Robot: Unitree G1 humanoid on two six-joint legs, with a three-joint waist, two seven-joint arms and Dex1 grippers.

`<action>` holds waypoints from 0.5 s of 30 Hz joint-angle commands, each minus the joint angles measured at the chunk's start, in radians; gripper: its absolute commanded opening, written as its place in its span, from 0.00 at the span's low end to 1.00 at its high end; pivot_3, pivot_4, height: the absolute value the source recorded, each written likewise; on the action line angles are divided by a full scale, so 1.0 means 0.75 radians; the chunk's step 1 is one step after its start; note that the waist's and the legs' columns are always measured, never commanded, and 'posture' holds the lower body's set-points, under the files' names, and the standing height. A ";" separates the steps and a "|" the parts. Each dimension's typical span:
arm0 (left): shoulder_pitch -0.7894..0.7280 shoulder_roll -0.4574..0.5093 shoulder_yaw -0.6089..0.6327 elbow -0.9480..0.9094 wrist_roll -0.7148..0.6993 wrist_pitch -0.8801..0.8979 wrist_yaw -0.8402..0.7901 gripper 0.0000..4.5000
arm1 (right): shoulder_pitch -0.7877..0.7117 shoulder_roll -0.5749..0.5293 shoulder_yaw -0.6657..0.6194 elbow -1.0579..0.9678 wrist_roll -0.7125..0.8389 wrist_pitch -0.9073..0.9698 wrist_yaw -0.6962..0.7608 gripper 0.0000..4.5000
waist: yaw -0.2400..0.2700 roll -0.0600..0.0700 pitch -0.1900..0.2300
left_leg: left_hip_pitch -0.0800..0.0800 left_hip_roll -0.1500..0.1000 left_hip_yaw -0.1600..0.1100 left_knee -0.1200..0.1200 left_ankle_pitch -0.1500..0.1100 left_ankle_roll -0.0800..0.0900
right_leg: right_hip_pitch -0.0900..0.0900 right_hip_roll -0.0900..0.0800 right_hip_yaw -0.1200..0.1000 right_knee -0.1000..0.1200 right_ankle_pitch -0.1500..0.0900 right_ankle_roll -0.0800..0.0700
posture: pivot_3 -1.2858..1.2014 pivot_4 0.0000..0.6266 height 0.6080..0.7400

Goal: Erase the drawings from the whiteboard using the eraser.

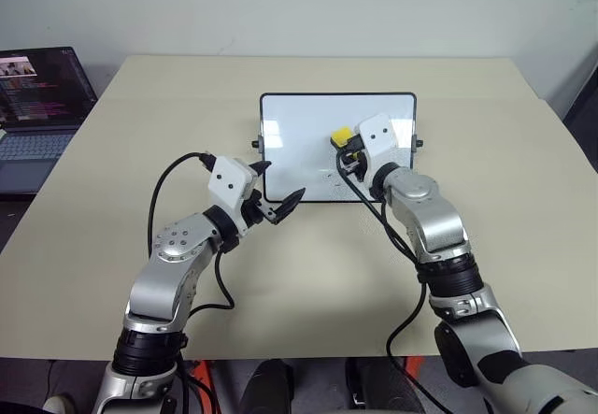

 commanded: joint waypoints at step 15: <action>0.002 0.031 0.034 -0.087 -0.004 -0.011 0.015 1.00 | 0.174 -0.091 0.102 0.281 -0.141 -0.389 -0.035 0.26 | 0.002 -0.003 -0.004 | 0.008 0.000 0.000 0.002 0.000 0.000 | 0.008 0.000 0.000 0.002 0.000 0.000 | 0.52 0.24 1.00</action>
